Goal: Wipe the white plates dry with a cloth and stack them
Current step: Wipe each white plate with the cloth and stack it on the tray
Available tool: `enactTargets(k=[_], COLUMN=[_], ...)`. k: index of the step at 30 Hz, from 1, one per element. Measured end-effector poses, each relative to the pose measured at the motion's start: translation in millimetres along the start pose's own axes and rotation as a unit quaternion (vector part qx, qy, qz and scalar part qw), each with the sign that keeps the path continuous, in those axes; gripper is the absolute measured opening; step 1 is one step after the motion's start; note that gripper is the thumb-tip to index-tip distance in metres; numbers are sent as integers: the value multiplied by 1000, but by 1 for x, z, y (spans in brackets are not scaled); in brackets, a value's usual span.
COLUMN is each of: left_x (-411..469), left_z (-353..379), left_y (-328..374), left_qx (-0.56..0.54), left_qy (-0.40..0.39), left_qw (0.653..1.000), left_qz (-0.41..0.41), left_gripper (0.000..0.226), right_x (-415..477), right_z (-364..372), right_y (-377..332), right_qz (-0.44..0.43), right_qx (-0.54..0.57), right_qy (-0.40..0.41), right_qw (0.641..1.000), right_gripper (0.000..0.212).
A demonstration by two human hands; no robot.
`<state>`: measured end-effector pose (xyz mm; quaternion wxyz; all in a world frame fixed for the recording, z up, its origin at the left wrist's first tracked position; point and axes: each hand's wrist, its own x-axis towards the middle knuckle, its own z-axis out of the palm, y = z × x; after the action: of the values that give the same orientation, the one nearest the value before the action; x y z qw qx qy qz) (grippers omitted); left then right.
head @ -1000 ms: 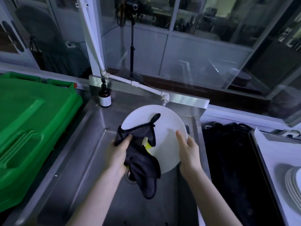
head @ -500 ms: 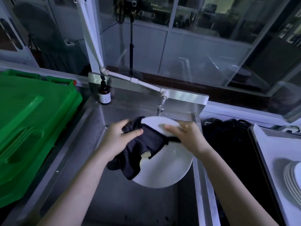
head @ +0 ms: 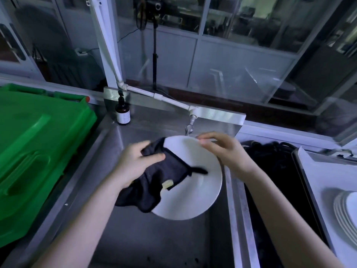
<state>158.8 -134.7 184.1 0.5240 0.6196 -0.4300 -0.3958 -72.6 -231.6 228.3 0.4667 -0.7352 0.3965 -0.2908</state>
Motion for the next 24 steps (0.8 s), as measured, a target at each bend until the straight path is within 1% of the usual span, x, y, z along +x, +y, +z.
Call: enactTargets(k=[2,3,4,6,7,8,9,10,11,12,13,14,15,16,18,20,21,23,24], left_x=[4,4,2,-3,-6,-9,-11,-13,-17,-20,-21,-21,-20,-18,-11,-6,-5,-1,1], left_z=[2,5,7,8,8,10,14,20,28,38,48,56,60,59,48,32,25,15,11], left_y=[10,12,12,6,1,-5,-12,-20,-26,-30,-34,-36,-38,-38,-35,-31,-27,-21,-16], left_qx=[98,115,116,92,63,26,-21,-82,-154,-224,-277,-310,-325,-328,-311,-277,-249,-159,-104], left_qy=[-79,-102,-115,-112,-89,-48,9,70,122,163,195,216,225,226,212,182,159,91,48], left_qw=[990,985,983,987,993,998,1000,993,976,951,923,901,889,887,903,929,945,978,991], left_qz=[70,83,84,65,43,15,-19,-57,-97,-140,-179,-211,-231,-235,-207,-165,-143,-95,-63], left_gripper=[26,30,30,19,15,16,15,13,12,14,16,16,13,10,9,12,12,13,13], right_x=[9,10,8,2,0,-1,-1,0,1,0,-2,-4,-8,-11,-19,-18,-14,-2,4], right_z=[10,16,22,29,29,27,25,22,20,23,29,38,46,52,50,29,17,-1,-3], right_y=[-4,-3,-1,8,11,14,15,18,21,23,25,28,32,36,43,41,36,21,14], right_qz=[-21,-21,-25,-46,-41,-19,17,56,86,112,136,159,180,194,186,144,120,71,52], right_qx=[-152,-201,-221,-201,-178,-145,-96,-37,19,68,118,160,191,205,199,168,144,88,40], right_qy=[-93,-106,-101,-84,-72,-57,-28,21,84,150,214,271,306,308,236,166,139,63,13], right_qw=[984,974,970,975,981,988,995,998,993,980,960,936,915,909,933,961,972,992,998], right_gripper=[39,51,57,57,56,53,48,43,40,43,47,44,38,34,27,41,42,25,23])
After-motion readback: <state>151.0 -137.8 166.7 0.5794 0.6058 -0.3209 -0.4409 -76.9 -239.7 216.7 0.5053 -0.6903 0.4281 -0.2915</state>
